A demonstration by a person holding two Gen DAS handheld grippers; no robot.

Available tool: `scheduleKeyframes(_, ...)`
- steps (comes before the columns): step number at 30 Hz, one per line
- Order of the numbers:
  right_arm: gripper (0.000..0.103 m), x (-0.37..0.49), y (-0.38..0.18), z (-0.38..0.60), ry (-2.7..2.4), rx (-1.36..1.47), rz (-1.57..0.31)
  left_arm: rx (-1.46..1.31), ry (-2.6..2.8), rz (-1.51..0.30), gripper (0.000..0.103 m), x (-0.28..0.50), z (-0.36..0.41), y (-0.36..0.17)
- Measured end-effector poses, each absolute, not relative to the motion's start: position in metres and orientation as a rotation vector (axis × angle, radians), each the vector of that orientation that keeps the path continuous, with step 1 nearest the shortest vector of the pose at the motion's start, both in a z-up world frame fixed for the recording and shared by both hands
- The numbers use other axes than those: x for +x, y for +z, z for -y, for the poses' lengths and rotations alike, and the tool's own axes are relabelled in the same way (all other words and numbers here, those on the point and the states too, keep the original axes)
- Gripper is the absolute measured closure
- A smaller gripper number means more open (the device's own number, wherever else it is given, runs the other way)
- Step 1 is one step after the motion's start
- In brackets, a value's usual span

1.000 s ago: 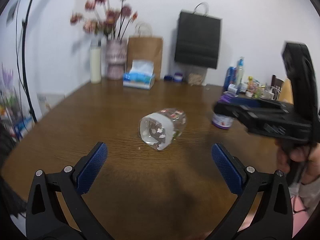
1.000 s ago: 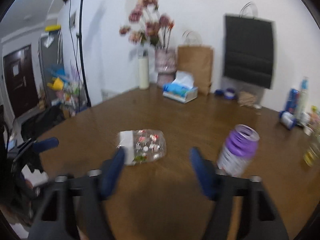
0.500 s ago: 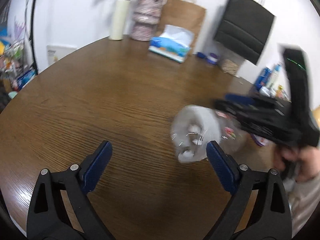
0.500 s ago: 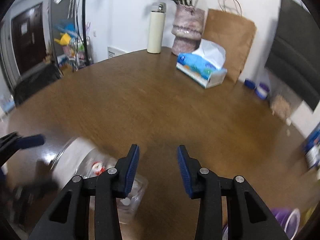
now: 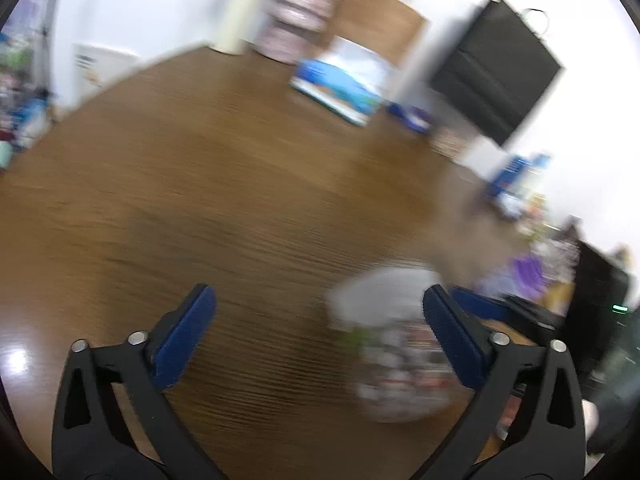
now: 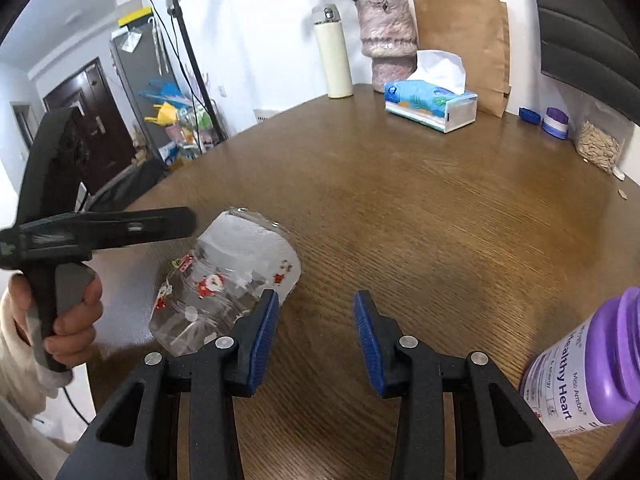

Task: Flip cup upright
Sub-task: 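Reach the right tool to the sideways clear cup and close on it, then rotate the right tool to turn the clear cup upright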

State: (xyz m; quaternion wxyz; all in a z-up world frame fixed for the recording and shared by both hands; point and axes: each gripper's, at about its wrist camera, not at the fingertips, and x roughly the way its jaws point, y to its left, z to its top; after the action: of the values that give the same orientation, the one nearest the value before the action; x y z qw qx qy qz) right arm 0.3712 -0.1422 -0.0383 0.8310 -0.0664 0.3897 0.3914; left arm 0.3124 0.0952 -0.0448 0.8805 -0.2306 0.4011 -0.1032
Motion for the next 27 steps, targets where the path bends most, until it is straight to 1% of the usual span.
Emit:
scheduleKeyframes(2, 0.059, 0.374, -0.038, 0.143, 0.844, -0.140, -0.825, -0.468, -0.297, -0.905, 0.000, 0.320, -0.079, -0.047)
scheduleKeyframes(5, 0.059, 0.377, -0.038, 0.148, 0.831, -0.155, -0.807, -0.417, -0.280, -0.993, 0.000, 0.330, -0.063, -0.055)
scheduleKeyframes(8, 0.059, 0.376, -0.038, 0.153, 0.824, -0.136, -0.796, -0.440, -0.329, -1.038, 0.000, 0.335, -0.056, -0.064)
scheduleKeyframes(11, 0.059, 0.372, -0.037, 0.151, 0.829, -0.179, -0.777, -0.356, -0.378, -1.058, 0.002, 0.341, -0.045, -0.062)
scheduleKeyframes(12, 0.059, 0.372, -0.036, 0.151, 0.833, -0.182, -0.776, -0.329, -0.386, -1.066, 0.008, 0.343, -0.039, -0.062)
scheduleKeyframes(13, 0.059, 0.372, -0.035, 0.152, 0.836, -0.177, -0.774, -0.289, -0.403, -1.075, 0.019, 0.344, -0.033, -0.060)
scheduleKeyframes(14, 0.058, 0.372, -0.034, 0.154, 0.836, -0.170, -0.770, -0.254, -0.413, -1.080, 0.023, 0.345, -0.029, -0.060)
scheduleKeyframes(15, 0.056, 0.373, -0.031, 0.157, 0.827, -0.163, -0.763, -0.220, -0.413, -1.088, 0.030, 0.346, -0.026, -0.060)
scheduleKeyframes(16, 0.049, 0.373, -0.030, 0.158, 0.819, -0.161, -0.757, -0.191, -0.414, -1.096, 0.039, 0.346, -0.023, -0.059)
scheduleKeyframes(18, 0.040, 0.373, -0.024, 0.164, 0.795, -0.150, -0.734, -0.181, -0.449, -1.117, 0.038, 0.351, -0.019, -0.059)
scheduleKeyframes(21, 0.039, 0.373, -0.015, 0.173, 0.775, -0.124, -0.703, -0.162, -0.456, -1.157, 0.039, 0.359, -0.016, -0.058)
scheduleKeyframes(24, 0.039, 0.377, -0.008, 0.182, 0.752, -0.087, -0.694, -0.159, -0.458, -1.156, 0.044, 0.366, -0.016, -0.057)
scheduleKeyframes(27, 0.039, 0.381, 0.002, 0.190, 0.759, -0.035, -0.693, -0.166, -0.416, -1.044, 0.045, 0.370, -0.020, -0.041)
